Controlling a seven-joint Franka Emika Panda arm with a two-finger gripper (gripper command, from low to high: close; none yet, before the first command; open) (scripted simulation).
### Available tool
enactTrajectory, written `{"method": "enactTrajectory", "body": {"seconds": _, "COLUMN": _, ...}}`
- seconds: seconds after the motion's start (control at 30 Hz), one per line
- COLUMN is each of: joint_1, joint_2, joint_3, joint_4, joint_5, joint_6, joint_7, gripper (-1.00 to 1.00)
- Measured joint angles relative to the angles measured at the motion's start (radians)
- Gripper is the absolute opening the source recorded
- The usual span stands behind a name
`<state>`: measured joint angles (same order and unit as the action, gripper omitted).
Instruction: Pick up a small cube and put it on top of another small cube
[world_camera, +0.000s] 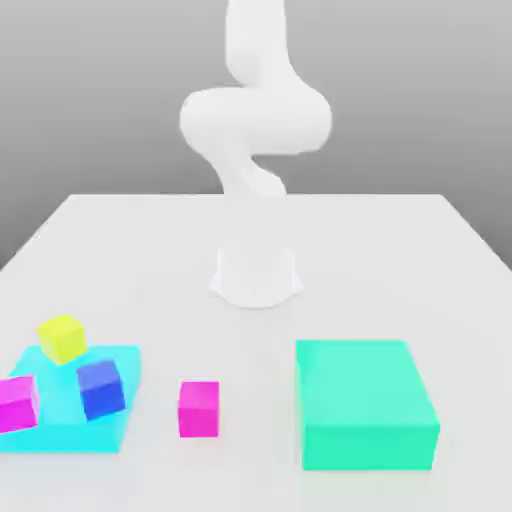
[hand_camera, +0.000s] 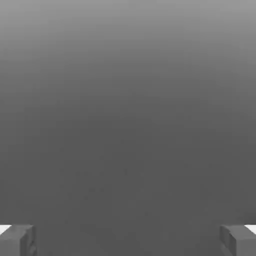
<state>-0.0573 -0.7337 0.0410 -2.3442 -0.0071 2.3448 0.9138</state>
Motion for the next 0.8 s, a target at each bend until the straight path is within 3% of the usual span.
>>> {"method": "enactTrajectory", "body": {"seconds": 0.47, "joint_1": -0.281, "joint_2": 0.379, "joint_3": 0.176, "joint_4": -0.248, "joint_5": -0.059, "joint_6": 0.251, "joint_7": 0.653, "gripper": 0.0}}
{"method": "enactTrajectory", "body": {"seconds": 0.8, "joint_1": -0.394, "joint_2": 0.641, "joint_3": 0.21, "joint_4": -0.423, "joint_5": -0.067, "joint_6": 0.428, "joint_7": 1.089, "gripper": 0.0}}
